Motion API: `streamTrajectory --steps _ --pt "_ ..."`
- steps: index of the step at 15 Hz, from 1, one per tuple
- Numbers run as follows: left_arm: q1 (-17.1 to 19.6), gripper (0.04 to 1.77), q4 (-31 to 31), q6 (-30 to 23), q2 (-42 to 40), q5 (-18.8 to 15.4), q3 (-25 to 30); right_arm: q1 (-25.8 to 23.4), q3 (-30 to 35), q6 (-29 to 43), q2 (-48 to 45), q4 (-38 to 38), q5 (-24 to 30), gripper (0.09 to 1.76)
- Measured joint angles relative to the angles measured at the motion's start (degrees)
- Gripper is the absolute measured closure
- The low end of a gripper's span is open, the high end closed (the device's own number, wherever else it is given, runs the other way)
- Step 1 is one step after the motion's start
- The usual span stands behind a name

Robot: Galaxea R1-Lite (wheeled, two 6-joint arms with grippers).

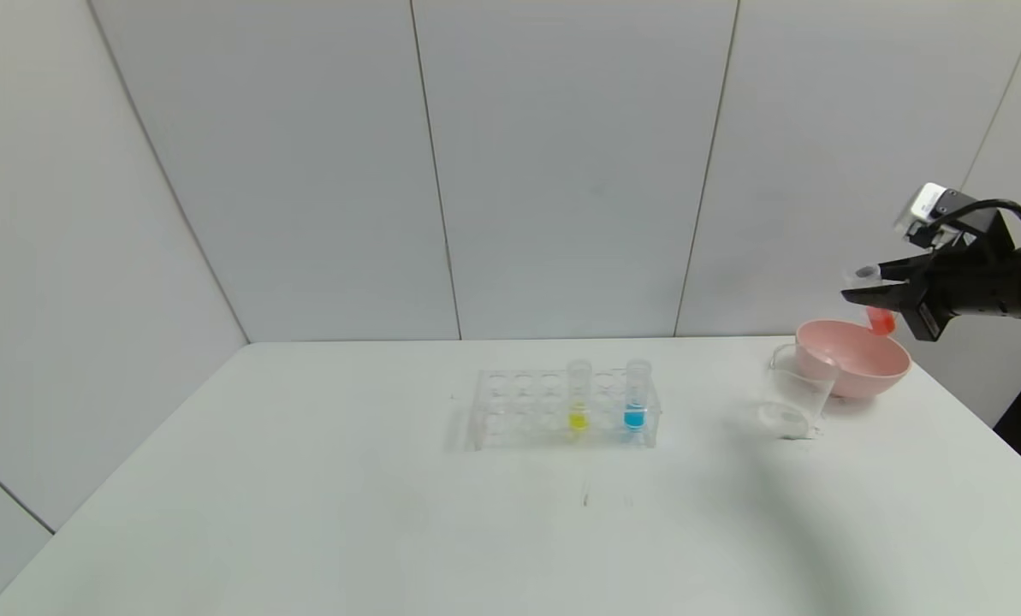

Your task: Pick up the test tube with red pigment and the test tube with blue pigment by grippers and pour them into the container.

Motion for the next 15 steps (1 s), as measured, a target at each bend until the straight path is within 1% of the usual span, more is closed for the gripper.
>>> streamTrajectory --steps 3,5,6,8,11,15 --pt "0.0 0.05 0.0 0.0 0.0 0.0 0.0 -1.1 -4.3 -8.9 2.0 10.9 -1.2 1.34" --pt "0.0 0.05 0.0 0.0 0.0 0.0 0.0 -1.2 -7.7 -15.5 2.6 18.1 -4.4 1.34" --pt "0.0 0.05 0.0 0.0 0.0 0.0 0.0 -1.2 -9.3 -18.6 2.8 21.0 -5.3 1.34" --pt "0.0 0.05 0.0 0.0 0.0 0.0 0.0 -1.3 -12.1 -23.4 3.4 24.0 -6.1 1.34" --pt "0.0 0.05 0.0 0.0 0.0 0.0 0.0 -1.2 -16.2 -27.3 4.6 27.9 -9.6 1.34" --pt "0.0 0.05 0.0 0.0 0.0 0.0 0.0 -0.6 -24.7 -29.8 7.4 37.7 -12.6 1.34"
